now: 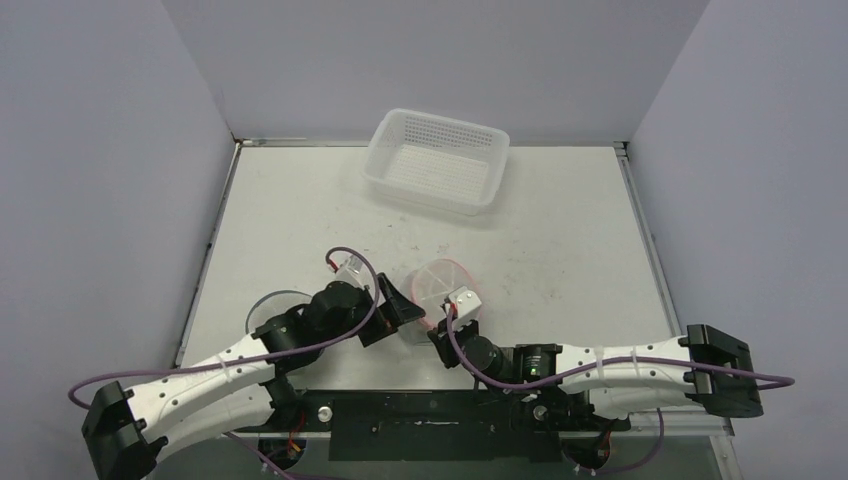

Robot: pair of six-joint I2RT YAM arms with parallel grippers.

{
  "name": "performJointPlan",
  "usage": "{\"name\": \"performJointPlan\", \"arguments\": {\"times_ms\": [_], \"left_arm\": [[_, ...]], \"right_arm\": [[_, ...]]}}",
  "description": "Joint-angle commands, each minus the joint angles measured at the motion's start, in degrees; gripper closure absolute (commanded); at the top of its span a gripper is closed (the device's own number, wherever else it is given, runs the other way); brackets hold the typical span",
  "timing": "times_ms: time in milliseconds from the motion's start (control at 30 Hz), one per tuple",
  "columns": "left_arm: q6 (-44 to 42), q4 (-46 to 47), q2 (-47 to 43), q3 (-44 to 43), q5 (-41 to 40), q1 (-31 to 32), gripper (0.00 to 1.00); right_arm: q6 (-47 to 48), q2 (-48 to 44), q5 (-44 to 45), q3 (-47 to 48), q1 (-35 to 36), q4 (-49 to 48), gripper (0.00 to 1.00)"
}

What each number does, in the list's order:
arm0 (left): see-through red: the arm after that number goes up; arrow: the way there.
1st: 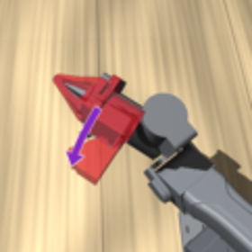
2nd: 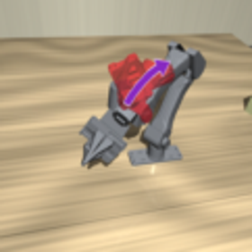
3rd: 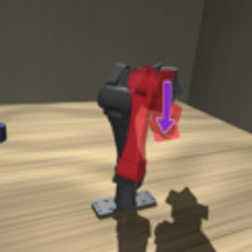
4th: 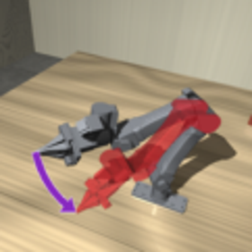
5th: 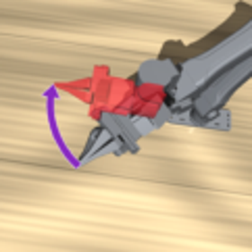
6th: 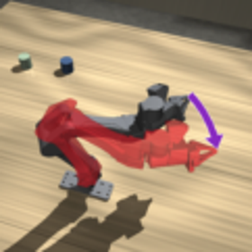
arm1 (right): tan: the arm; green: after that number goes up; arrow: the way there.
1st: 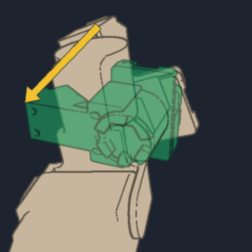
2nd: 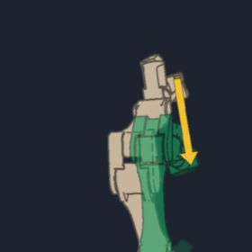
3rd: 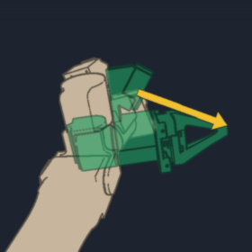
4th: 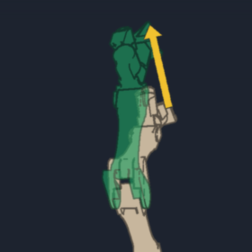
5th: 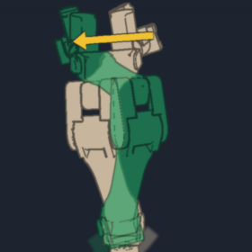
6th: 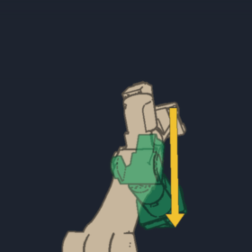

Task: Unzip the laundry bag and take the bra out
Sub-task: Unzip the laundry bag at the center of the board.

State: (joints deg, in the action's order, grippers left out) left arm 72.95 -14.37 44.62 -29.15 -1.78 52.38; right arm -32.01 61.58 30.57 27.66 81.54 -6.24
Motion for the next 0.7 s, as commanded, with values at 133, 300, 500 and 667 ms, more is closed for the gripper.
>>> {"name": "performJointPlan", "arguments": {"times_ms": [133,300,500,667], "left_arm": [[2.6,8.2,10.4,-4.3,-6.6,3.6,0.28],[3.7,9.2,11.7,-4.3,-9.0,3.5,0.54],[2.6,8.6,13.5,-5.9,-9.8,3.5,0.77],[2.3,10.1,13.9,-5.2,-9.7,3.2,0.96]], "right_arm": [[0.4,0.4,-1.1,3.1,0.6,-2.6,0.95],[0.2,-0.9,-1.0,2.3,0.7,-2.1,0.95],[0.0,-2.0,-0.7,1.7,0.7,-1.7,0.95],[-0.8,-3.5,-0.1,0.9,0.7,0.1,0.95]]}}
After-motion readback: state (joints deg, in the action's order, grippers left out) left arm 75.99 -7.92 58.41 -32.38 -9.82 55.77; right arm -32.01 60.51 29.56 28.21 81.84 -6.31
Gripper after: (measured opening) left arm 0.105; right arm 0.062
